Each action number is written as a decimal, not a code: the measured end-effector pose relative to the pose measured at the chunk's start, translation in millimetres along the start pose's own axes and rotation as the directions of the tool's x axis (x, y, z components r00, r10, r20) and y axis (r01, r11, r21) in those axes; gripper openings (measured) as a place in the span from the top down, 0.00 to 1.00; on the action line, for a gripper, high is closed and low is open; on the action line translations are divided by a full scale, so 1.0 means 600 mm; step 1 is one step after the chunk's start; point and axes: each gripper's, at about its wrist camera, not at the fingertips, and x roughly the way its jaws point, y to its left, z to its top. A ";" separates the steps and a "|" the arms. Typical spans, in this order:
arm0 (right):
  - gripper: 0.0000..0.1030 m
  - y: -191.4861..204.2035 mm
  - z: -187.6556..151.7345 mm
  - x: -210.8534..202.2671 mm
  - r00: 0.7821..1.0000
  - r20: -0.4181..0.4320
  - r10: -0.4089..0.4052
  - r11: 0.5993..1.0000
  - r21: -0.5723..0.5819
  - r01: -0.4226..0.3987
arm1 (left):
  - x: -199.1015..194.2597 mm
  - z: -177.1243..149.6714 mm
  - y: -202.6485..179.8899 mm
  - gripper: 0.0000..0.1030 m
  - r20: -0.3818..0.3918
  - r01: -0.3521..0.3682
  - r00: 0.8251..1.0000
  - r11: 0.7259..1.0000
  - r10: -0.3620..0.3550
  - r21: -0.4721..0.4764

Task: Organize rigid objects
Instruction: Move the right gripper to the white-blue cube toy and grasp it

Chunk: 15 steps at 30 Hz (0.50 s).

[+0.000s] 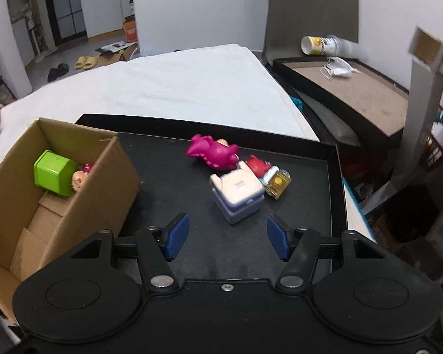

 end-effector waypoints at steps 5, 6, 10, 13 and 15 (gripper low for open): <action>0.43 -0.008 -0.010 0.019 0.999 0.034 0.001 1.000 -0.018 0.000 | 0.003 0.004 0.002 0.82 -0.012 -0.006 1.000 1.000 0.005 -0.024; 0.43 -0.011 -0.010 0.026 0.999 0.038 0.005 1.000 -0.021 -0.004 | 0.004 0.005 0.001 0.82 -0.015 -0.011 1.000 1.000 0.010 -0.024; 0.45 -0.021 -0.006 0.045 0.997 0.068 0.036 0.999 0.002 -0.036 | 0.013 0.007 -0.005 0.82 -0.031 -0.038 0.999 0.999 0.038 -0.018; 0.45 -0.022 -0.005 0.060 0.996 0.088 0.026 1.000 -0.017 -0.025 | 0.020 0.011 -0.006 0.82 -0.041 -0.051 0.998 0.998 0.050 -0.026; 0.45 -0.025 -0.004 0.071 0.995 0.092 0.024 0.999 -0.023 -0.022 | 0.025 0.014 -0.007 0.82 -0.049 -0.061 0.997 0.998 0.059 -0.030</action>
